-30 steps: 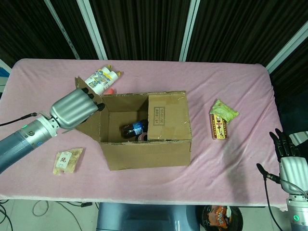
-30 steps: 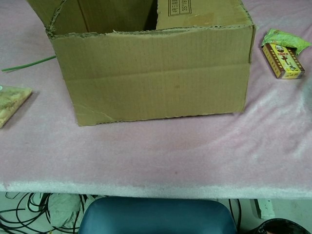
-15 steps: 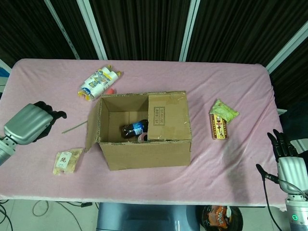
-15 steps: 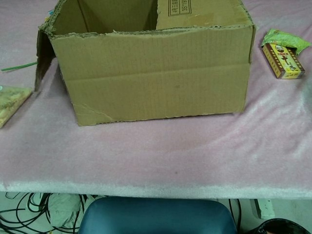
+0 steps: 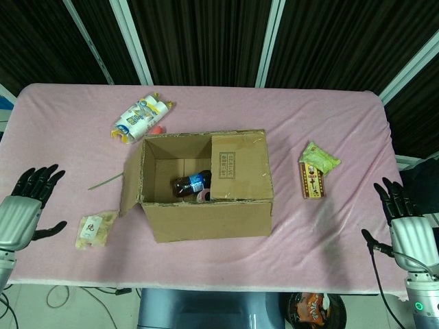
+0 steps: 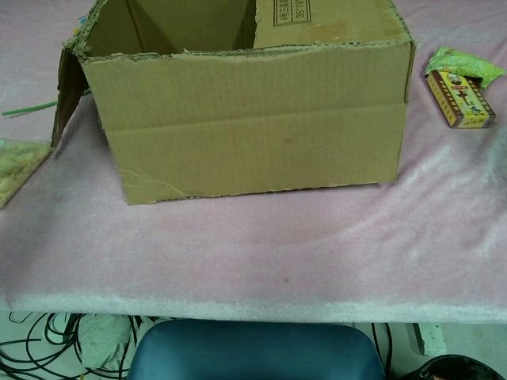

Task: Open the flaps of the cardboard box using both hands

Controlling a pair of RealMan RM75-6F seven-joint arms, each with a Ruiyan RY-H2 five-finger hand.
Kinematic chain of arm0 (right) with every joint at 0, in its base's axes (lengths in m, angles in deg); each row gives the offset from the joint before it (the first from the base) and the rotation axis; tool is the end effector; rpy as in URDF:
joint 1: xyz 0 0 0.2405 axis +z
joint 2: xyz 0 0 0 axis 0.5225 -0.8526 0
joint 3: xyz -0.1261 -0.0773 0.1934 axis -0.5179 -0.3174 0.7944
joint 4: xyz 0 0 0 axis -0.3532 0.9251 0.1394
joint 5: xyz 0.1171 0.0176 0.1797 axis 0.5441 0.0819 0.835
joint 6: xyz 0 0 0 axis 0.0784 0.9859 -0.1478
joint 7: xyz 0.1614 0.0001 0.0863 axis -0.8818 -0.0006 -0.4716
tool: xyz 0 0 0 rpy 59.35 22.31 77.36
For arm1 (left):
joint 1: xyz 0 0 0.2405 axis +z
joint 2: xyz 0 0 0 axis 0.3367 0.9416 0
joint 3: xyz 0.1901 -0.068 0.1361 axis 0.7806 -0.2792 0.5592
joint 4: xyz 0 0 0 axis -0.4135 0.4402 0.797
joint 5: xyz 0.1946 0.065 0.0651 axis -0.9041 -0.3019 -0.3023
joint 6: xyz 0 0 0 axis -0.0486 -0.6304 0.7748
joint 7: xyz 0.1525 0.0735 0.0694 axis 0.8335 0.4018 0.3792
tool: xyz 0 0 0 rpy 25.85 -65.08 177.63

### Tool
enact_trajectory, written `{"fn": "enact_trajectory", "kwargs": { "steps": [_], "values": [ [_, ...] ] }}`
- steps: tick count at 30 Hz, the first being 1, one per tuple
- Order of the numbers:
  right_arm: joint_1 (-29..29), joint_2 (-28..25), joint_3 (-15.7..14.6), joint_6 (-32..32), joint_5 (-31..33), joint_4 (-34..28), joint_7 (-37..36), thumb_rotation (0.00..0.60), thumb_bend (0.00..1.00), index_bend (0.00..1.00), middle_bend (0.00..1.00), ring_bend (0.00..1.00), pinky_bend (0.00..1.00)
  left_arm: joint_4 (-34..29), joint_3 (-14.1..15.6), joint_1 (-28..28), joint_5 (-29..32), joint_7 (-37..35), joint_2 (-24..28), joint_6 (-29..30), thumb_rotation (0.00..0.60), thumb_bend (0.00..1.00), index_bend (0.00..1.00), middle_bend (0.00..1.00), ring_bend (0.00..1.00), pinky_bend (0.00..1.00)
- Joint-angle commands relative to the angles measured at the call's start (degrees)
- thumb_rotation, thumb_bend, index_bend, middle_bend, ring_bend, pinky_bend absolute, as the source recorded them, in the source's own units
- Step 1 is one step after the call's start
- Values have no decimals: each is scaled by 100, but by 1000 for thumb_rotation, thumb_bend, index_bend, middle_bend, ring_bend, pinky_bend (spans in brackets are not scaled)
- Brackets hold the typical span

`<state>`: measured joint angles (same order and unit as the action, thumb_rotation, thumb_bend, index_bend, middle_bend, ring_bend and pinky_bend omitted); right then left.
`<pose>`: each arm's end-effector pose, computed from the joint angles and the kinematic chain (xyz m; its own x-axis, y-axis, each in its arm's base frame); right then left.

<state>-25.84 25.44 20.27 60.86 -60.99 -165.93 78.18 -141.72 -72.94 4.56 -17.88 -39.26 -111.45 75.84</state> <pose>-0.2552 -0.2340 0.1697 0.3960 0.1628 0.9037 -0.9017 -0.1169 0.4162 -0.2379 0.2480 0.1604 0.4590 0.0067 0.8884 0.8734 -0.1865 -0.4498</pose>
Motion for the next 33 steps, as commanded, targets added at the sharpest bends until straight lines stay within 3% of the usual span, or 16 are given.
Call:
{"fn": "enact_trajectory", "kwargs": {
  "steps": [1, 6, 11, 14, 16, 21, 25, 33],
  "values": [
    [177, -184, 93, -144, -106, -331, 182, 600, 265, 0, 0, 0, 212, 382, 69, 374, -51, 87, -505, 487, 600, 110, 0, 0, 0, 0],
    [687, -531, 334, -708, -212, -974, 659, 600, 301, 0, 0, 0, 212, 867, -18, 581, 106, -205, -842, 629, 600, 110, 0, 0, 0, 0],
    [1526, -878, 747, -1778, 54, -1753, 1276, 600, 477, 2, 4, 22, 214, 1024, -64, 579, 171, -475, -885, 425, 600, 109, 0, 0, 0, 0],
    [1988, -829, 1006, -2243, 331, -1992, 1544, 600, 586, 82, 82, 98, 237, 1049, -85, 579, 201, -568, -879, 343, 600, 110, 0, 0, 0, 0],
    [2406, -673, 1217, -2616, 601, -2090, 1736, 600, 674, 186, 157, 158, 267, 1050, -106, 576, 233, -658, -865, 278, 600, 110, 0, 0, 0, 0],
    [3489, -26, 1613, -3426, 1514, -1863, 2313, 600, 828, 306, 240, 229, 316, 1052, -136, 574, 237, -803, -825, 154, 600, 111, 0, 0, 0, 0],
    [4203, 502, 1716, -3833, 2080, -1454, 2666, 600, 923, 371, 286, 265, 335, 1038, -174, 568, 287, -921, -793, 49, 600, 111, 0, 0, 0, 0],
    [5373, 1409, 1578, -4540, 2829, -374, 3108, 600, 946, 405, 314, 275, 342, 973, -212, 536, 382, -1047, -712, -206, 600, 111, 0, 0, 0, 0]
  ]
}}
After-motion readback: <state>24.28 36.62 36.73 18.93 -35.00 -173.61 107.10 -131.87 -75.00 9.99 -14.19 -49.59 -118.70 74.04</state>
